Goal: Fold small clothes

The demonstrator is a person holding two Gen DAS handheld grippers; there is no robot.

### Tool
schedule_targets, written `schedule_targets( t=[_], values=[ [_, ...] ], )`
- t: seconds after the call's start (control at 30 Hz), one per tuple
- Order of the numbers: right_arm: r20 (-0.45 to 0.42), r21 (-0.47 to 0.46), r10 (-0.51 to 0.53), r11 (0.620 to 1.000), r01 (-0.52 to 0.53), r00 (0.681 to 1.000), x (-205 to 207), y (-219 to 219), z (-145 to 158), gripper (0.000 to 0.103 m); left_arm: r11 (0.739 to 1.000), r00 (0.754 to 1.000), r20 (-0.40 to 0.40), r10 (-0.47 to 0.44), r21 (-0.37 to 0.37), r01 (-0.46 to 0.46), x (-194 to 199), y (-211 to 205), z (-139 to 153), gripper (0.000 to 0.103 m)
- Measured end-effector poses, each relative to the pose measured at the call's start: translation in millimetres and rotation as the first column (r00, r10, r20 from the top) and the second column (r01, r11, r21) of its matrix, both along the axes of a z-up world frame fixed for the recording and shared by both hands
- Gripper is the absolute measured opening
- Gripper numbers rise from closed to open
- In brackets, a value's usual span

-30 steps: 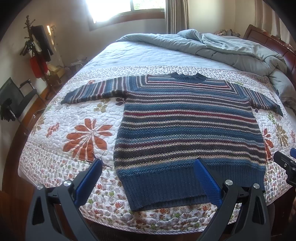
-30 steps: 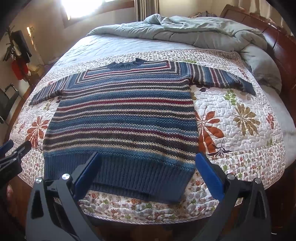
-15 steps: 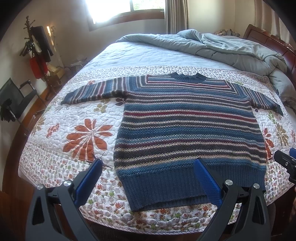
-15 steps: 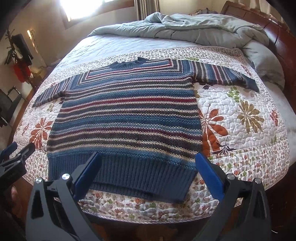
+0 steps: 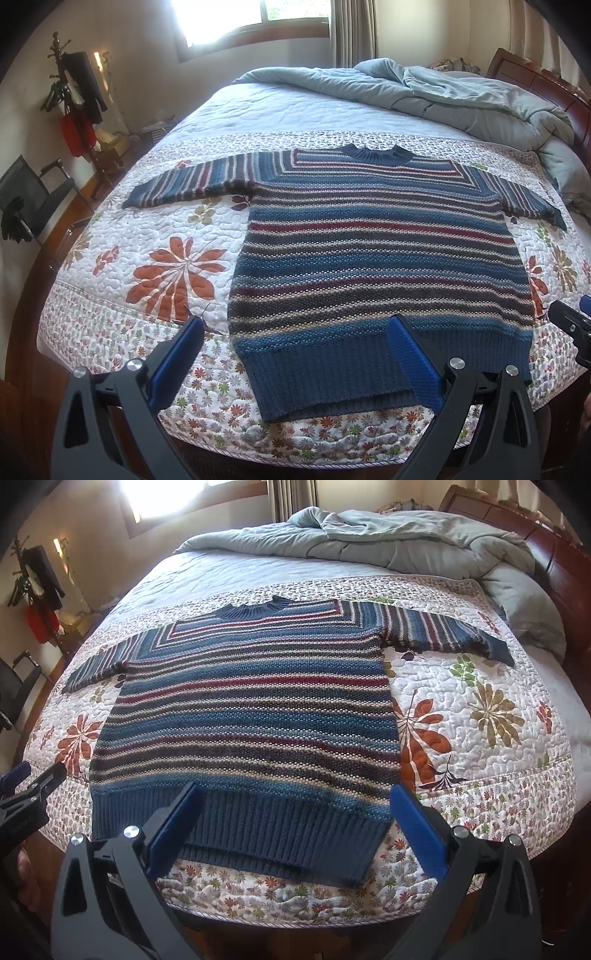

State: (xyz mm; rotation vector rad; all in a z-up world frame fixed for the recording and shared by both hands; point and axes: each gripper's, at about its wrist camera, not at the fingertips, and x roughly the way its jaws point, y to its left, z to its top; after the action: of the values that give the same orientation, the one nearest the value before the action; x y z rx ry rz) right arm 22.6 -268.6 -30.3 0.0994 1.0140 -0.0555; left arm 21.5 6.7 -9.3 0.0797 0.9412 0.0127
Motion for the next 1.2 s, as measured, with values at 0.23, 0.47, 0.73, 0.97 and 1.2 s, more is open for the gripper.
schedule_targets(
  t=[0.23, 0.47, 0.73, 0.97, 1.2],
  values=[
    [-0.012, 0.004, 0.001, 1.0, -0.001, 1.0, 4.1, -4.3, -5.0, 0.1, 1.0, 1.0, -0.016, 0.004, 0.005, -0.004, 3.2, -1.0, -3.6, 0.099],
    [-0.12, 0.01, -0.05, 0.999, 0.052, 0.991, 37.9, -64.9, -26.2, 0.1, 1.0, 0.996, -0.09, -0.011, 0.006, 0.011, 55.8, -27.9, -18.5, 0.099],
    [-0.201, -0.041, -0.288, 0.957, 0.286, 0.936, 142.1, -235.0, -43.3, 0.1, 0.995, 0.992, -0.077, -0.096, 0.001, 0.097, 179.4, -144.1, -24.9, 0.099],
    [-0.265, -0.074, -0.438, 0.898, 0.435, 0.859, 217.1, -368.5, -75.7, 0.1, 0.991, 0.983, -0.139, -0.12, -0.071, 0.111, 276.5, -257.7, -68.8, 0.099],
    [-0.328, -0.034, -0.483, 0.865, 0.501, 0.812, 247.8, -443.7, -115.5, 0.1, 0.989, 0.972, -0.189, -0.138, -0.088, 0.123, 319.5, -334.5, -109.9, 0.099]
  ],
)
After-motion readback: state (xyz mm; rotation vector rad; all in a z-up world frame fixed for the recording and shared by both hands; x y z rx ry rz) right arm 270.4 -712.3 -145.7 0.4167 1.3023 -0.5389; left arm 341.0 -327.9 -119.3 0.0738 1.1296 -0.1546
